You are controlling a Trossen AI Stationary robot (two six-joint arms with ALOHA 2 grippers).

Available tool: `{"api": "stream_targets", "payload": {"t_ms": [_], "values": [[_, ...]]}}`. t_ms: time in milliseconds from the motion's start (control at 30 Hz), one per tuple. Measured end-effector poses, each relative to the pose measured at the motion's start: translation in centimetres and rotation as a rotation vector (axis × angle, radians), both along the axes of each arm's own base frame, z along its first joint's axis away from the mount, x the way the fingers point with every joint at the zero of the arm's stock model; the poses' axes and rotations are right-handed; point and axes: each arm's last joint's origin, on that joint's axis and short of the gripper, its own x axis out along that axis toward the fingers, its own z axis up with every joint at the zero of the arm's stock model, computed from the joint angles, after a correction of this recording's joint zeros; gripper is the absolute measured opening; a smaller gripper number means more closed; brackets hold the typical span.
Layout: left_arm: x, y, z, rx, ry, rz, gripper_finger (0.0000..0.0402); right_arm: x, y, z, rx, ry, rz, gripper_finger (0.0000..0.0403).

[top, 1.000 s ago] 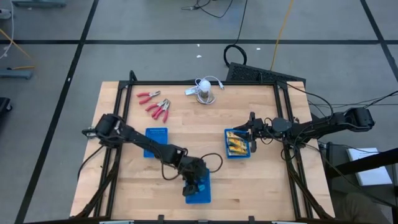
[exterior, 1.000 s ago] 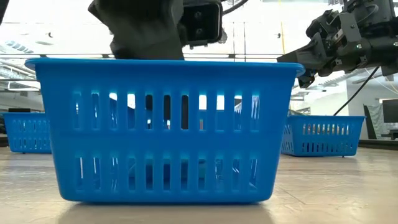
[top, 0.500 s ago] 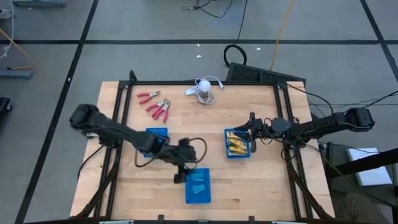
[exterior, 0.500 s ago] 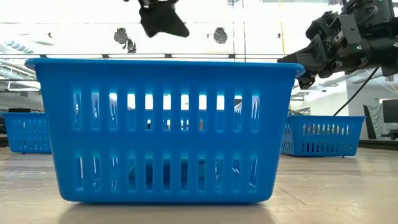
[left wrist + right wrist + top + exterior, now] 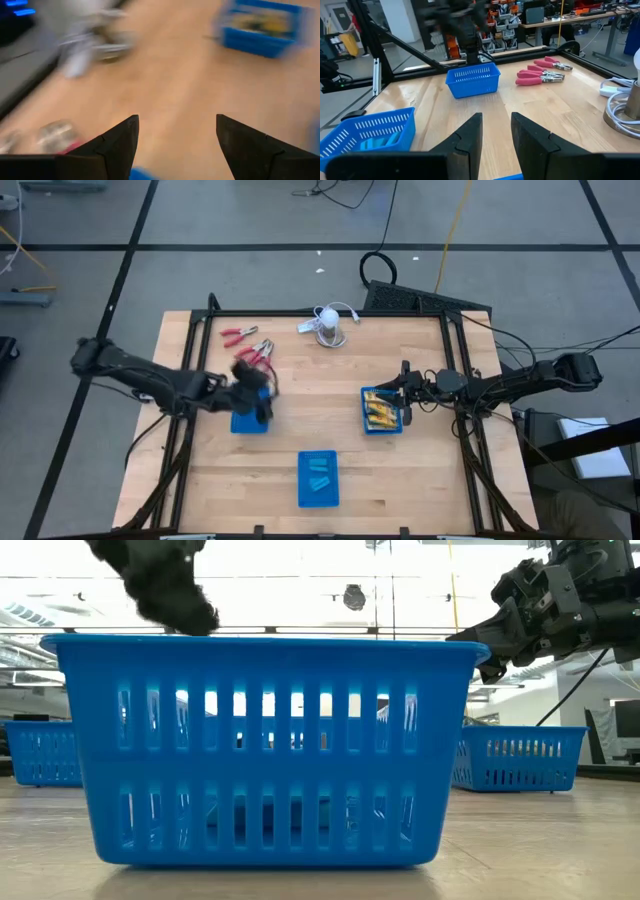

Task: Pick & Place School Supplies
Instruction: Put the pink hole puncher into the top left blue bin

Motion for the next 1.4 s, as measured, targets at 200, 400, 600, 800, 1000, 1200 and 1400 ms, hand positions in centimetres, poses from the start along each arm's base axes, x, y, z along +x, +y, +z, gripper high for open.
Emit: {"api": "stream_targets", "payload": {"t_ms": [200,400,600,800,1000,1200,1400], "values": [[-4.2,5.5,-2.6,-0.021,-0.071,0.382,0.0269,0.0,0.0,0.0,-0.003,-0.002,-0.003,0.0093],[-7.1,10.5,-4.5,-0.131,0.024,0.688,0.0269,0.0,-0.1,0.1,-0.017,-0.005,-0.029,0.0093],[-8.6,14.5,-5.6,-0.276,0.108,0.805,0.0269,0.0,-0.2,0.1,-0.03,-0.008,-0.054,0.0093],[-9.7,17.7,-7.6,-0.362,0.22,0.886,0.0269,0.0,-0.2,0.4,-0.035,-0.038,-0.054,0.0093],[-10.0,20.1,-9.4,-0.371,0.264,0.919,0.0269,0.0,-0.2,0.4,-0.036,-0.042,-0.054,0.0093],[-9.5,21.7,-10.0,-0.358,0.272,0.799,0.0269,0.0,-0.2,0.4,-0.04,-0.041,-0.053,0.0093],[-8.9,22.6,-10.0,-0.36,0.314,0.859,0.0269,0.0,-0.2,0.4,-0.058,-0.04,-0.057,0.0093]]}}
